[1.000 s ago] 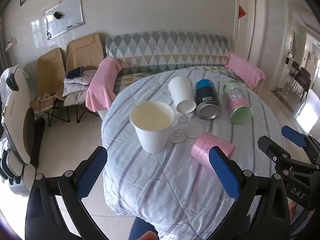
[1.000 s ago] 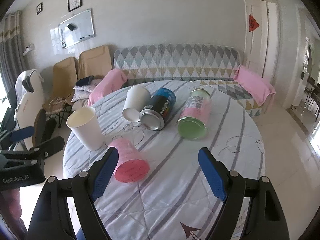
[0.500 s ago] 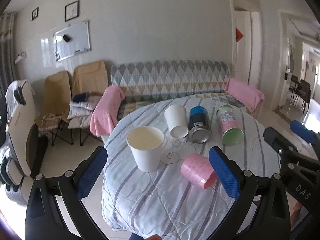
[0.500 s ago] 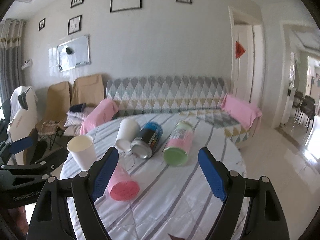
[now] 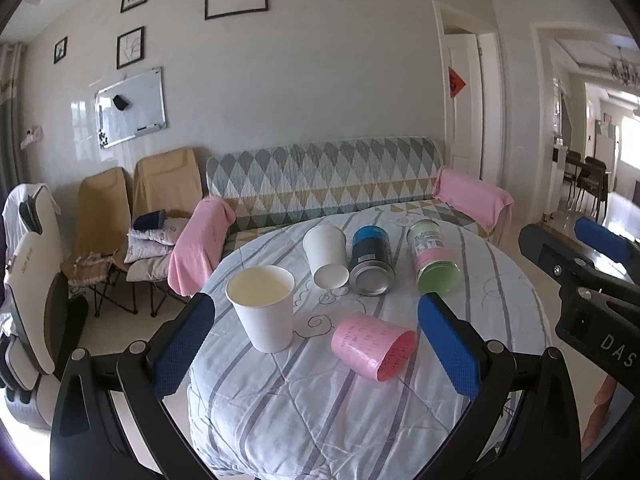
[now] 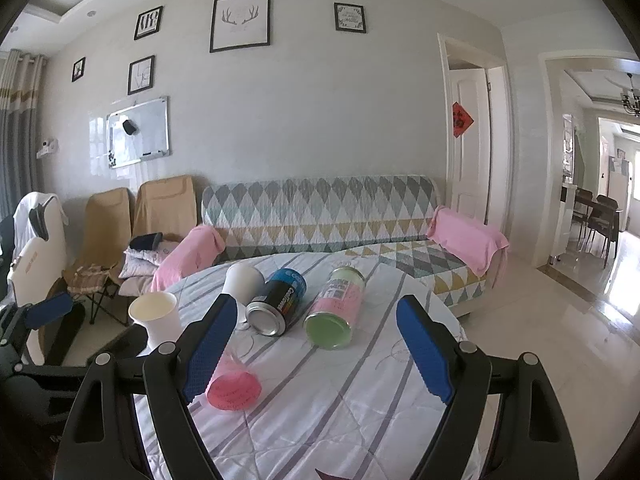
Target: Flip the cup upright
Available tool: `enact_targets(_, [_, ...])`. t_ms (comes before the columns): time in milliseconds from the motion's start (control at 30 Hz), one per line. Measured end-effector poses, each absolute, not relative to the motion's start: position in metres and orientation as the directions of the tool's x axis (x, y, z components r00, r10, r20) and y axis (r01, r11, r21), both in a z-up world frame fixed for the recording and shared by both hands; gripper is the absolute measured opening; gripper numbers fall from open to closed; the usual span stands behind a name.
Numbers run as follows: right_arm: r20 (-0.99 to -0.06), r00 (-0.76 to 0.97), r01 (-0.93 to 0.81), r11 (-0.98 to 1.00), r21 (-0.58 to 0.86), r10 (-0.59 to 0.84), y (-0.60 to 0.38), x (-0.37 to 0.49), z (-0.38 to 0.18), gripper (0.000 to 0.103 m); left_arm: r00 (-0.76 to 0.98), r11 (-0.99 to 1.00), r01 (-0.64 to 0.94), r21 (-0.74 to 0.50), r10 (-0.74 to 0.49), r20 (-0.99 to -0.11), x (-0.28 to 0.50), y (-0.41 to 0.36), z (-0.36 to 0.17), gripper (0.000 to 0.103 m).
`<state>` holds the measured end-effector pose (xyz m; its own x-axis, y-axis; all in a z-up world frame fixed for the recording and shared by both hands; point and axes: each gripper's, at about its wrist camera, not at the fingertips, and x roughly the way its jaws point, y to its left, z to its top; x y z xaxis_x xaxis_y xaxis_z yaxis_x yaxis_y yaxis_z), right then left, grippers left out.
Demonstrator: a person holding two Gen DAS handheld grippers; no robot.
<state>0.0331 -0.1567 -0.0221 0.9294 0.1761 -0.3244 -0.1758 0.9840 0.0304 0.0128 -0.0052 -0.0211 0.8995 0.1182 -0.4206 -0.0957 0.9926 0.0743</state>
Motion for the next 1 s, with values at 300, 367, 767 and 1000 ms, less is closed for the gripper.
enact_targets(300, [-0.310,0.931,-0.193,0.981,0.025,0.191,-0.1552,0.0326,-0.0211,0.083,0.901,0.991,-0.108,0.076,0.130,-0.414,0.0112,-0.0064,-0.0210,0.103])
enact_targets(367, [-0.311,0.931,-0.195,0.981,0.025,0.192,-0.1550,0.0329,-0.0216,0.083,0.901,0.991,-0.109,0.074,0.130,-0.413,0.0112,-0.0060,-0.0213,0.103])
enact_targets(767, [-0.320,0.927,-0.198,0.980,0.025,0.195,-0.1538,0.0340,-0.0237,0.083,0.900,0.991,-0.107,0.079,0.131,-0.415,0.0100,-0.0040,-0.0205,0.103])
enact_targets(1000, [-0.326,0.925,-0.199,0.980,0.021,0.195,-0.1515,0.0350,-0.0252,0.083,0.898,0.991,-0.106,0.079,0.130,-0.421,0.0119,-0.0038,-0.0212,0.103])
